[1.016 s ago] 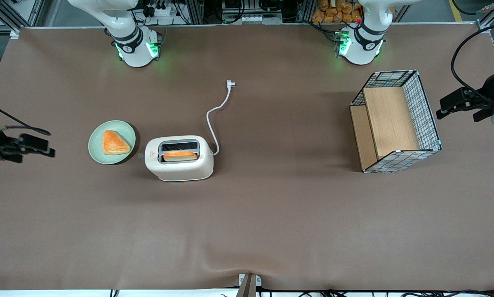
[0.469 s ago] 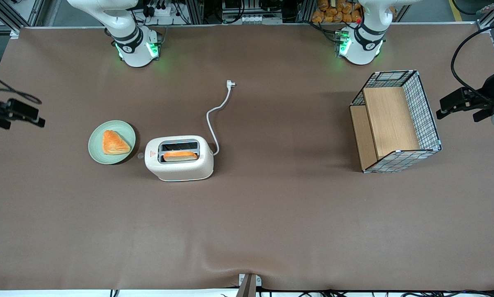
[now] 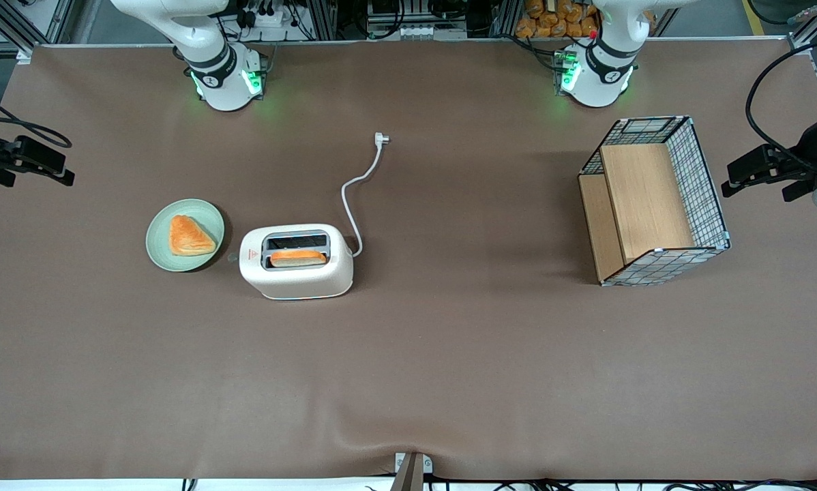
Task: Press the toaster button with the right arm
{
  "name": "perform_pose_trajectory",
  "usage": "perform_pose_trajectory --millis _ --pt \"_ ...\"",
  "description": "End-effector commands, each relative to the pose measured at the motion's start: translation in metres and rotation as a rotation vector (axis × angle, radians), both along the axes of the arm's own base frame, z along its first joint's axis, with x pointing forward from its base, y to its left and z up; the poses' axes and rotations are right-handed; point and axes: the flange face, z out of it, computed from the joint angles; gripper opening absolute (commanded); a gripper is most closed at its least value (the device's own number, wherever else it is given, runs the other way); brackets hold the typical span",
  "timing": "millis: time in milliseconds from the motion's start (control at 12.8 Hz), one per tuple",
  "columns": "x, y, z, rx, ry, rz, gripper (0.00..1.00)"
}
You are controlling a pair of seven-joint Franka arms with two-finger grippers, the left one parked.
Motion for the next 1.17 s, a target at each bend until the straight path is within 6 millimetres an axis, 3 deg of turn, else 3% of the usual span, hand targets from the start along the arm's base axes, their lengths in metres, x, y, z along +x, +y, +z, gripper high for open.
perform_pose_trajectory --millis 0,156,1094 --pt "-0.011 0.004 0.002 -0.041 -0.003 -0.008 1.00" --pt "-0.011 0.022 0.004 -0.088 -0.007 0.030 1.00" --pt "-0.008 0.017 0.006 -0.071 -0.016 0.024 1.00"
